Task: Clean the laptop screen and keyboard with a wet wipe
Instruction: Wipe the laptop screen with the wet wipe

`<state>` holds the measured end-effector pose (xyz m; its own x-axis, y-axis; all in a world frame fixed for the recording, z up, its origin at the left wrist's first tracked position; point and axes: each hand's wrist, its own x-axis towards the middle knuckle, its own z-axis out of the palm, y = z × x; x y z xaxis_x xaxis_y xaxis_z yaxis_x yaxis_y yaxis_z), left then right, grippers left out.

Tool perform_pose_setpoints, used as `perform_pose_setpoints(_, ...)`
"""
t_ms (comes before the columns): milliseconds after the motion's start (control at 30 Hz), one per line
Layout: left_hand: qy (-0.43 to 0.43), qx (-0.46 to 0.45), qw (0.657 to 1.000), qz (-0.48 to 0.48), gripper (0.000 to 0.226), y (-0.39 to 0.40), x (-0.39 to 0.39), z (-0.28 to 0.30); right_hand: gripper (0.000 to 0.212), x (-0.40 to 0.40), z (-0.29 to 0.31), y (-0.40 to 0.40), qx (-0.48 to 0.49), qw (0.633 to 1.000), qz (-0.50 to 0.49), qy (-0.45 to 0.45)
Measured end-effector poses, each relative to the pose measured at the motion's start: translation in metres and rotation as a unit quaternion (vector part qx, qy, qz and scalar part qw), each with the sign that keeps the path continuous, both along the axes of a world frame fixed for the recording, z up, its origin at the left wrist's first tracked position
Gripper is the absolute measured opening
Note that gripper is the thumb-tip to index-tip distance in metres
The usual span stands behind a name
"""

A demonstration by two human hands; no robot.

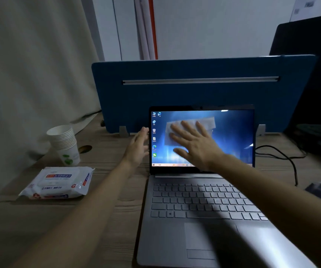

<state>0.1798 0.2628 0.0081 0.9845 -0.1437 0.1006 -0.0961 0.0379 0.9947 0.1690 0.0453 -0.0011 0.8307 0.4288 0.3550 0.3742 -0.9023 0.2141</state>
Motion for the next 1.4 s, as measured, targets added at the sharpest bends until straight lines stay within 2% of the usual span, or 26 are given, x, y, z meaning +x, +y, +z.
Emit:
perform_pose_setpoints(67, -0.004, -0.014, 1.000, 0.002, 0.031, -0.001, 0.000, -0.001, 0.063, -0.014, -0.022, -0.002, -0.027, 0.999, 0.022, 0.020)
perform_pose_setpoints(167, -0.008, -0.009, 1.000, 0.007, 0.027, 0.000, 0.000, -0.002, 0.062, -0.022, -0.032, -0.012, -0.056, 0.997, 0.037, 0.033)
perform_pose_setpoints(333, -0.005, 0.019, 1.000, 0.009, 0.043, 0.001, 0.000, -0.004, 0.059, 0.007, 0.016, -0.021, 0.047, 0.999, -0.025, -0.013)
perform_pose_setpoints(400, -0.003, 0.024, 1.000, 0.007, 0.047, 0.000, 0.001, -0.004, 0.060, 0.013, 0.024, -0.015, 0.055, 0.998, -0.034, -0.015)
perform_pose_setpoints(500, -0.007, 0.014, 1.000, 0.010, 0.044, -0.002, 0.000, -0.005, 0.061, 0.003, 0.004, -0.005, 0.012, 1.000, -0.011, -0.006)
perform_pose_setpoints(667, -0.016, 0.005, 1.000, -0.001, 0.024, -0.002, 0.000, -0.005, 0.065, -0.017, -0.029, -0.011, -0.082, 0.995, 0.051, 0.033)
perform_pose_setpoints(867, -0.025, 0.028, 0.999, -0.001, 0.038, 0.000, 0.004, -0.005, 0.062, 0.014, 0.021, -0.014, 0.002, 1.000, -0.018, -0.015)
perform_pose_setpoints(933, -0.024, 0.035, 0.999, 0.003, 0.040, 0.000, 0.006, -0.007, 0.064, 0.015, 0.020, -0.007, 0.008, 0.999, -0.028, -0.015)
perform_pose_setpoints(1033, -0.032, 0.029, 0.999, 0.006, 0.041, 0.000, 0.010, -0.013, 0.064, 0.000, -0.005, -0.002, -0.020, 1.000, 0.010, -0.001)
perform_pose_setpoints(1133, -0.057, 0.069, 0.996, 0.018, 0.045, 0.003, 0.015, -0.019, 0.064, -0.017, -0.030, -0.011, -0.053, 0.998, 0.040, 0.021)
perform_pose_setpoints(1233, -0.106, 0.134, 0.984, 0.040, 0.049, 0.007, 0.015, -0.018, 0.062, -0.012, -0.020, -0.023, -0.039, 0.999, 0.027, 0.007)
perform_pose_setpoints(1333, -0.183, 0.239, 0.951, 0.075, 0.056, 0.012, 0.012, -0.015, 0.061, 0.003, 0.010, -0.026, 0.019, 0.999, -0.017, -0.021)
perform_pose_setpoints(1400, -0.242, 0.309, 0.916, 0.080, 0.059, 0.013, 0.007, -0.016, 0.060, 0.007, 0.019, -0.023, 0.036, 0.999, -0.031, -0.025)
